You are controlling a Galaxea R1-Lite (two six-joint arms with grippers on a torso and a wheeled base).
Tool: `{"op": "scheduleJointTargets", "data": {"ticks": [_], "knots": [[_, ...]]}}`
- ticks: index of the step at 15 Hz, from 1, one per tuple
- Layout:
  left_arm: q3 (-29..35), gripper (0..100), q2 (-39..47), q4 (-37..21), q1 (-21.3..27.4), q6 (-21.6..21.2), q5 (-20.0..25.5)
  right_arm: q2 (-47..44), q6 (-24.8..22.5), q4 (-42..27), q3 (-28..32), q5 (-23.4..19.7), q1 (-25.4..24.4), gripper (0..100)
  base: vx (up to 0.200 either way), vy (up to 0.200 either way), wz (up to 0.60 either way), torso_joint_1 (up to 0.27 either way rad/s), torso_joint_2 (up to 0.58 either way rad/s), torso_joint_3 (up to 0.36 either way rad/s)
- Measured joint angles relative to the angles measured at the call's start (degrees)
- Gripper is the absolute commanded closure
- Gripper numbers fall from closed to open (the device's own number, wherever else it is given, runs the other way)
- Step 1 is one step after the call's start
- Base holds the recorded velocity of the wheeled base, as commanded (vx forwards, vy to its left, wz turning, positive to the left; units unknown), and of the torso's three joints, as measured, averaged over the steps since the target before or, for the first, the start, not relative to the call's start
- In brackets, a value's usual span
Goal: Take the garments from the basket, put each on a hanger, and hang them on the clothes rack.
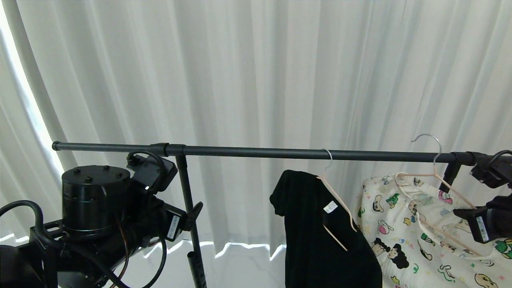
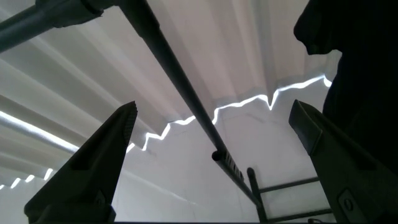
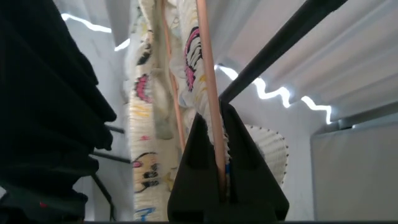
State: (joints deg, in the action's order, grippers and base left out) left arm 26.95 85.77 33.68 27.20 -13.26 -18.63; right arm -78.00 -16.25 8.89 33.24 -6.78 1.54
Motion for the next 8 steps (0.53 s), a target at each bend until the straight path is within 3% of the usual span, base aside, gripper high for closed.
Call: {"op": "scheduleJointTargets", "data": {"ticks": [8], "knots": [[1.4,0,0.4,0.0,-1.2,0.0,0.0,-15.2,0.5,10.5,2.4,0.2,0.0,100,0.0,0.0,0.0,0.0,0.0,0.0]]}}
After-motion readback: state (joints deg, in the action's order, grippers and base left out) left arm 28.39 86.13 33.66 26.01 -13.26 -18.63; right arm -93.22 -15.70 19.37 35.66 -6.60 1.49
